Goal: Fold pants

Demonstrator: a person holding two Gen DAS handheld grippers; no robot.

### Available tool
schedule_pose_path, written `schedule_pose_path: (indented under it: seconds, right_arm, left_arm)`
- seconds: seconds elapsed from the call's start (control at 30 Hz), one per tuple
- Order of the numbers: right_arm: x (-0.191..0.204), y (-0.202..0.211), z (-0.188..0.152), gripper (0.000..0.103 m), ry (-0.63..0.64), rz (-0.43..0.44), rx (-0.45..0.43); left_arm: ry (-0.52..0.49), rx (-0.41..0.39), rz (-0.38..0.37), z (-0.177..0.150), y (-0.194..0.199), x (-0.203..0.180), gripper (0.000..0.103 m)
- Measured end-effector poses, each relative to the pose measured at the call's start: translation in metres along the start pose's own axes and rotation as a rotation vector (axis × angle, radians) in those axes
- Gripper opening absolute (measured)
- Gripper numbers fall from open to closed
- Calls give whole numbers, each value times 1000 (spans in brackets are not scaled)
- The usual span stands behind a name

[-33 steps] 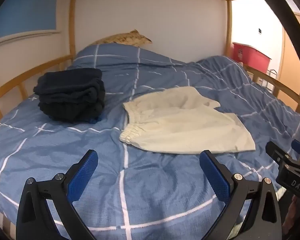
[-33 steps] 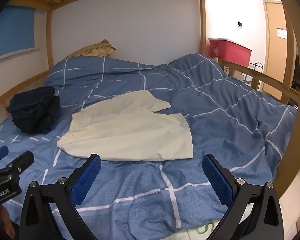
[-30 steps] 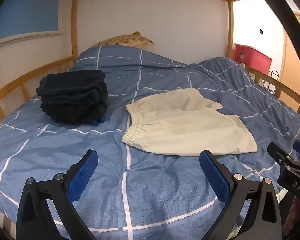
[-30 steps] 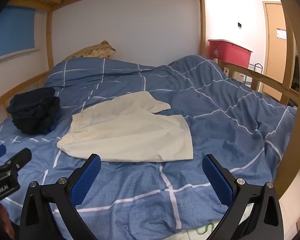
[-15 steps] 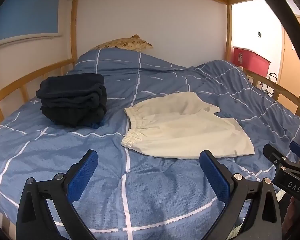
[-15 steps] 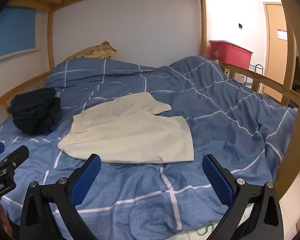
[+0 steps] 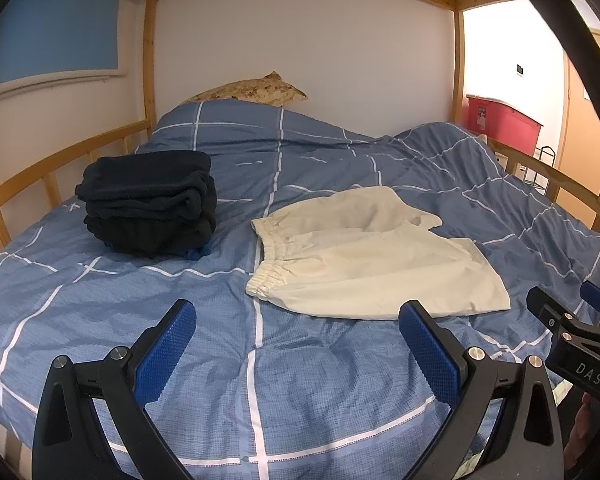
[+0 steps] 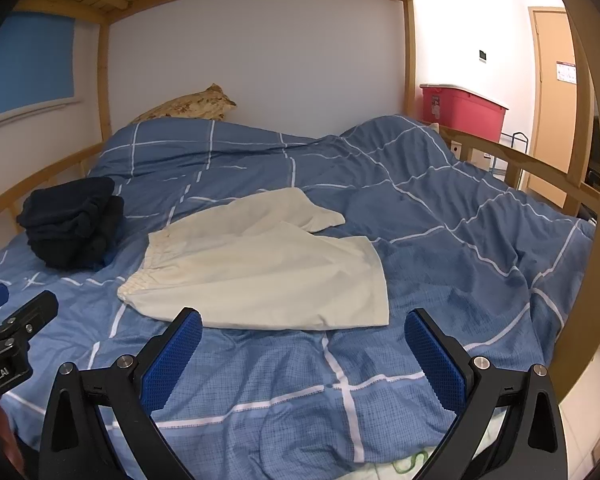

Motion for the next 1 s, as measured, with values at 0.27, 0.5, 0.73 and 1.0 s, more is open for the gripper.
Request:
schedule_pose_path:
  seconds: [0.27, 0.5, 0.73, 1.0]
  right_arm:
    - [2, 3, 2, 103, 8, -3, -7]
    - [3, 8, 3, 103, 20, -9, -25]
    - [2, 8, 2, 103, 25, -16, -26]
    - [3, 8, 1, 103, 28, -12, -25]
  left_arm:
    - [0, -12, -2, 0, 1, 3, 103]
    - [3, -28, -1, 1, 5, 3, 103]
    - [6, -31, 5, 1, 6, 6, 103]
    - [8, -36, 9, 0, 7, 9, 103]
Point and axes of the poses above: each gripper's, at about its wrist camera, not at the fingertips, and y roughly against the way its jaws point, x to its left, z to its top, the point moved 7 cm from there along -y, roughly the way its jaws point, and after that the axes turned 3 degrees about x, right-handed, at the moved point
